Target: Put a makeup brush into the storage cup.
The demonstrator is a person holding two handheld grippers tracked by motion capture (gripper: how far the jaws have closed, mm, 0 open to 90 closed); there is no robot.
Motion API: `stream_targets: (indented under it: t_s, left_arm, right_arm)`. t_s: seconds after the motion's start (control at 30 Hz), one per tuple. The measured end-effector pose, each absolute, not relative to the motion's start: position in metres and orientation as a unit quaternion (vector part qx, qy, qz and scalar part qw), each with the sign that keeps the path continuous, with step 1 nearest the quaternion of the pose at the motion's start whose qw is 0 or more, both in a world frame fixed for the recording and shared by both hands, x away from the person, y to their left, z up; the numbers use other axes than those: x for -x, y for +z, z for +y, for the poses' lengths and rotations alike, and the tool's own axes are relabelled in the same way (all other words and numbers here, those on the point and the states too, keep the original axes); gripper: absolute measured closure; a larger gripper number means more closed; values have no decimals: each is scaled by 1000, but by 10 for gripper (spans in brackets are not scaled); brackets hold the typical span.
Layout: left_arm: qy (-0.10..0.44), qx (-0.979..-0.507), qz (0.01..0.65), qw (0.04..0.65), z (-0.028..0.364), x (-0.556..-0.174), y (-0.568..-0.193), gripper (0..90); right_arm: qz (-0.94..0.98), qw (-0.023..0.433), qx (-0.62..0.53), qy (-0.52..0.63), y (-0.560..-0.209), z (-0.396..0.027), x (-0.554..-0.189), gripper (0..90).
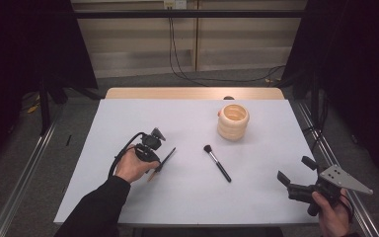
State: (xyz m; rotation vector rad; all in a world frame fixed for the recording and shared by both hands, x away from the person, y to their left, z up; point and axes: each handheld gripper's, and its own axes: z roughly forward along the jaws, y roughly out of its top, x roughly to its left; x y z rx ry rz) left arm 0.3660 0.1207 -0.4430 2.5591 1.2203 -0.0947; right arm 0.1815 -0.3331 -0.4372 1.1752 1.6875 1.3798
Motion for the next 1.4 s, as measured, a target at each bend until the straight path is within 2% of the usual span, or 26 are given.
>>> stream_targets:
  t_s: [0.2,0.23,0.27,0.57,1.0,1.4]
  left_arm:
    - [-27,-882,421,208,127,-359,-437,834]
    - [-20,-875,421,238,130,-357,-431,834]
    - [-20,-875,421,238,130,-357,-431,834]
    - [9,-834,407,372,148,-346,-410,835]
    - [53,-797,409,440,159,-337,-402,834]
    - [112,-763,361,524,162,-321,-395,834]
  right_arm:
    - [642,329,-450,526,-437,-333,-181,2]
    - [642,329,-450,527,-437,-333,-181,3]
    - [642,329,-450,527,-437,-333,-181,3]
    - [642,326,-450,528,-437,-334,-181,3]
    - [642,326,-450,528,-437,-333,-181,3]
    - [639,326,-452,530,-437,-333,-181,2]
